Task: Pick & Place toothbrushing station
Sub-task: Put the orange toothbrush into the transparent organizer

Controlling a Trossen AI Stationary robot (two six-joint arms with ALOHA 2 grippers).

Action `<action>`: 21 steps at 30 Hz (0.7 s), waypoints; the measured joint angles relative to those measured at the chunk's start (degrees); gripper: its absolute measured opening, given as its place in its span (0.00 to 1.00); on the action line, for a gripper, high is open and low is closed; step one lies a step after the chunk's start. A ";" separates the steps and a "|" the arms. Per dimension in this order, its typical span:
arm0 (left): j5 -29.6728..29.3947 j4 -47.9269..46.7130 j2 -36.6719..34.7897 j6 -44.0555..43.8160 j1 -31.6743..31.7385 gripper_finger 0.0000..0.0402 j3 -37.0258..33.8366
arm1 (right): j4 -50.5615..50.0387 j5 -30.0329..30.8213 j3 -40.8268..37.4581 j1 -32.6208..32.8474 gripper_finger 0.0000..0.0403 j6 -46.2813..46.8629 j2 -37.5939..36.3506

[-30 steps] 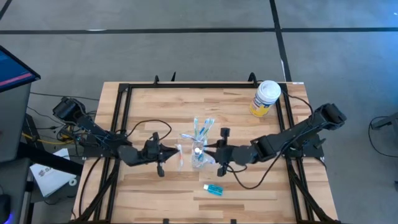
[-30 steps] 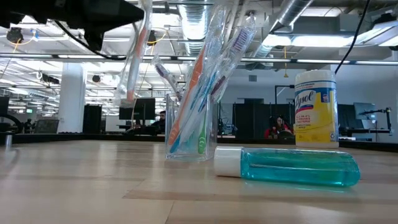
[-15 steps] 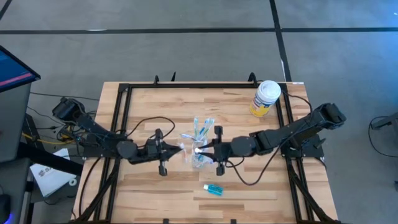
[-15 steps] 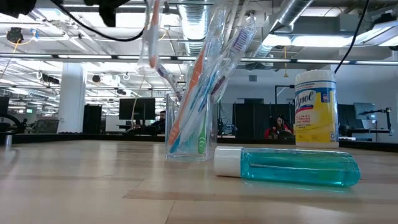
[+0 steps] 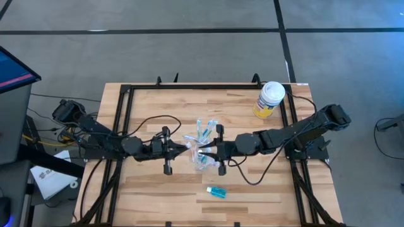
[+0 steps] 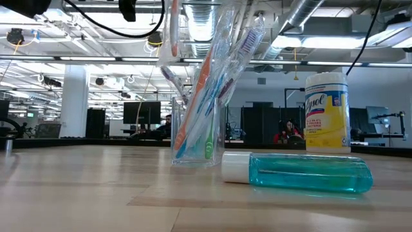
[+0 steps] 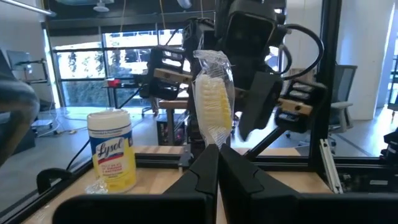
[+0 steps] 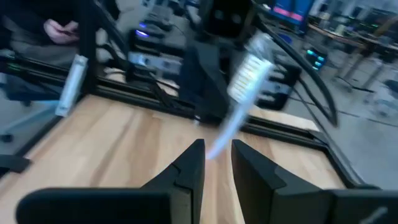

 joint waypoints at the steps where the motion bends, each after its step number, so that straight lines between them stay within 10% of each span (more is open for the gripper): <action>1: 0.07 0.01 0.00 -0.01 0.29 0.00 0.00 | 0.36 -1.41 0.00 -0.11 0.17 -0.01 0.00; 21: 3.67 1.62 0.79 -0.02 2.26 0.00 0.16 | 1.62 -9.45 0.00 -4.53 0.17 4.54 0.57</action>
